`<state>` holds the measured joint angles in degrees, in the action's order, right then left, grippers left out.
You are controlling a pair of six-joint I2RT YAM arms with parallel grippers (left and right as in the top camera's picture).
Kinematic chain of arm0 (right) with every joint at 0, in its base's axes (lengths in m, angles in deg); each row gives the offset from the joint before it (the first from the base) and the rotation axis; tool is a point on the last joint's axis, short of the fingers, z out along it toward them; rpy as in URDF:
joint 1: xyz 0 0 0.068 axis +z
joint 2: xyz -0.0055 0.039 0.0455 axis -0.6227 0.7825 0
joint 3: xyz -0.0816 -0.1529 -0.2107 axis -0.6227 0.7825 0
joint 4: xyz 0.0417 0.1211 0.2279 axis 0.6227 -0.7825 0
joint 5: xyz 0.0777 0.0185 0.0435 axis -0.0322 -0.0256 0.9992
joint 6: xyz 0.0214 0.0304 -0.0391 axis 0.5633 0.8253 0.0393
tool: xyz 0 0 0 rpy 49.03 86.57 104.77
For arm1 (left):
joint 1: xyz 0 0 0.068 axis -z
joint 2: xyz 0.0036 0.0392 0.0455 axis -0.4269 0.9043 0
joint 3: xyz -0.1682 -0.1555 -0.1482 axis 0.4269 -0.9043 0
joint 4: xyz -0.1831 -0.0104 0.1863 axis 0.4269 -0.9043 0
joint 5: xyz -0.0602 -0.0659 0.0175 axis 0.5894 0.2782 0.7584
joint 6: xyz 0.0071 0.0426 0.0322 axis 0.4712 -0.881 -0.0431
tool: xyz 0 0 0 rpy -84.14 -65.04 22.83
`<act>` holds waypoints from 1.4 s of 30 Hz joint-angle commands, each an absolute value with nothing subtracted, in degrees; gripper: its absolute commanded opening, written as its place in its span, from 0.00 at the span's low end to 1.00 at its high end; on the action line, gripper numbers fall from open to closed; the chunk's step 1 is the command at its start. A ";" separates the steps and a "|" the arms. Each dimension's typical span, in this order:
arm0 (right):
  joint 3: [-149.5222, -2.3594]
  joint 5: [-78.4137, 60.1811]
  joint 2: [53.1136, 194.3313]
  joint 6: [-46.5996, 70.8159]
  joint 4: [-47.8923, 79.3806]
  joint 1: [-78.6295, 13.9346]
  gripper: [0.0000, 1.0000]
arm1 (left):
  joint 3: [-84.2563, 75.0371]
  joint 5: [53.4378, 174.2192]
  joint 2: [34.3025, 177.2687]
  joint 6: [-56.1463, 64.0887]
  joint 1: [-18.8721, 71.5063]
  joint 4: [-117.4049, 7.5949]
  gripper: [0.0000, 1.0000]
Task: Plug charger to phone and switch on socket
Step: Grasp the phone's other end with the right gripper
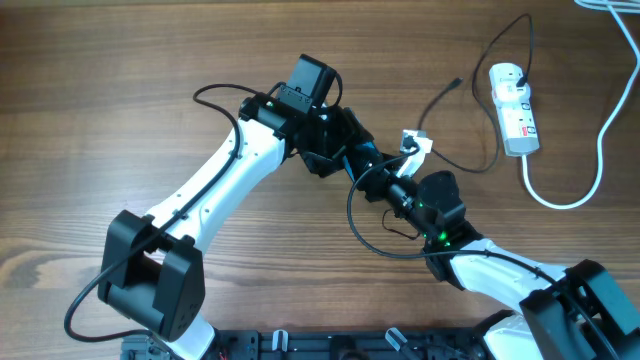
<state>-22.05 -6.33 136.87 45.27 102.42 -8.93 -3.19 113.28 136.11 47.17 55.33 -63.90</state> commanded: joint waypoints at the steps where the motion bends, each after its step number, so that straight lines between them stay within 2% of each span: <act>1: -22.64 -7.29 137.50 44.70 102.46 -8.67 0.36 | -1.88 114.46 134.21 47.70 55.62 -64.05 0.56; 29: -22.64 -0.65 137.50 44.81 102.00 -8.67 0.08 | -1.88 114.42 134.21 44.46 57.69 -65.08 0.56; 33: -22.64 -0.54 137.48 45.29 103.36 -8.69 0.05 | -1.88 114.44 134.21 44.22 57.67 -65.30 0.62; 39: -22.64 -0.56 137.48 49.86 103.34 -8.69 0.04 | -1.86 114.44 134.21 42.52 56.93 -65.25 0.70; 42: -22.64 -0.54 137.48 53.37 103.20 -8.69 0.05 | -1.86 114.70 133.80 39.11 55.09 -65.36 0.80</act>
<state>-22.03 -4.10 137.24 49.42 101.76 -9.30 -2.86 112.15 135.26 44.31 56.25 -65.28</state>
